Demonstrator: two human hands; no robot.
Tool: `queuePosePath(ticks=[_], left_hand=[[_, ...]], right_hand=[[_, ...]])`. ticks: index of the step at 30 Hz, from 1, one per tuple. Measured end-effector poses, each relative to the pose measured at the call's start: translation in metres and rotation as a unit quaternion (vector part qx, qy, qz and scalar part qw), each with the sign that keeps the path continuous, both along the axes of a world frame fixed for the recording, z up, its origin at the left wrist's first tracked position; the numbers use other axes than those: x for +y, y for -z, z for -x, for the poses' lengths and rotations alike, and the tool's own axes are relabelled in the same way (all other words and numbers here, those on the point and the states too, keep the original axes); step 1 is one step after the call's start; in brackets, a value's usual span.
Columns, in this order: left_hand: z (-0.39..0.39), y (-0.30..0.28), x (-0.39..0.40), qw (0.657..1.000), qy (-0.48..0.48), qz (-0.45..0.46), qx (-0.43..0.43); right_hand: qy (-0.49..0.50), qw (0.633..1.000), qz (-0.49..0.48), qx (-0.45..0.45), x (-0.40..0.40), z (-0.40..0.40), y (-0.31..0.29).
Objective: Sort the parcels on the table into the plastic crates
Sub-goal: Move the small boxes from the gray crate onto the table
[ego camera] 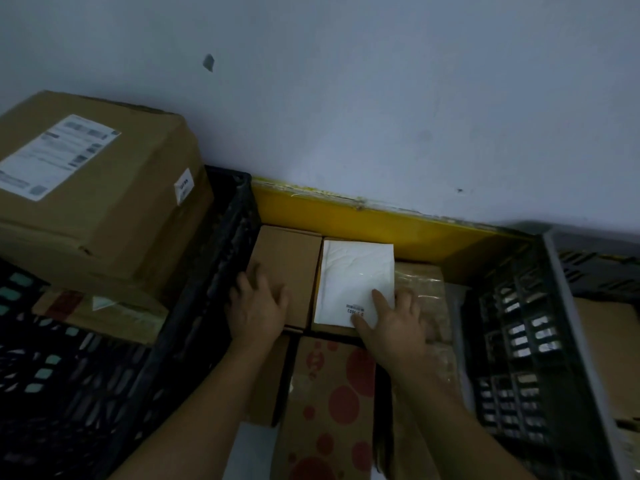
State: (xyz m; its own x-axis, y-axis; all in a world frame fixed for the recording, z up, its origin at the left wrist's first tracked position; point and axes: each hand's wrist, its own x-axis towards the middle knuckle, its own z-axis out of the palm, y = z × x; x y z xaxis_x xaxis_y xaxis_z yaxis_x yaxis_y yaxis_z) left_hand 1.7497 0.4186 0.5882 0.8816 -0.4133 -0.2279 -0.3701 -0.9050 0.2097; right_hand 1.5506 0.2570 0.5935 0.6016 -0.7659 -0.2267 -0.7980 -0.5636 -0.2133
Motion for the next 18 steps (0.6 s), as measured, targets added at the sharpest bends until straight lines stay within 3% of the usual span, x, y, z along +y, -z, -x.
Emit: queuePosePath(ticks=[4,7,13,18], left_hand=[[0.002,-0.006,-0.008,0.994,0.049,-0.080,-0.063],[0.006,-0.017,-0.013,0.989,0.075,-0.090,-0.085],[0.014,-0.044,-0.020,0.982,0.139,-0.064,-0.113],[0.040,-0.083,-0.054,0.974,0.190,0.012,-0.123]], right_hand=[[-0.016,0.999,0.023,0.033,0.004,-0.004,-0.003],[-0.016,0.998,0.035,0.050,0.007,-0.007,-0.014],[-0.023,0.995,0.077,0.060,0.009,0.007,-0.056],[-0.003,0.988,0.152,0.014,0.003,0.047,-0.112]])
